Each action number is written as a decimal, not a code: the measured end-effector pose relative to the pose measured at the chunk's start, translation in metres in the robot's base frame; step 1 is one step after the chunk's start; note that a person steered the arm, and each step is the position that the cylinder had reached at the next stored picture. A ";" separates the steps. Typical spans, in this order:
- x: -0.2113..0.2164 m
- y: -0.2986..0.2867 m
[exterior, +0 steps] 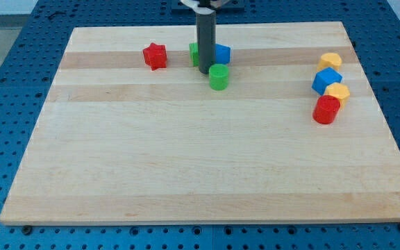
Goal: Slide the green circle to the yellow heart
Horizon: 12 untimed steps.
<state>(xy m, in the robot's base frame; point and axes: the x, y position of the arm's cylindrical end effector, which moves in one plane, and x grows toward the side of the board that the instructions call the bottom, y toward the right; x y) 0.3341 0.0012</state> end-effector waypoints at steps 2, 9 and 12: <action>0.046 -0.002; 0.022 0.076; -0.019 0.114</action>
<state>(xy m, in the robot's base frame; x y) 0.3146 0.1152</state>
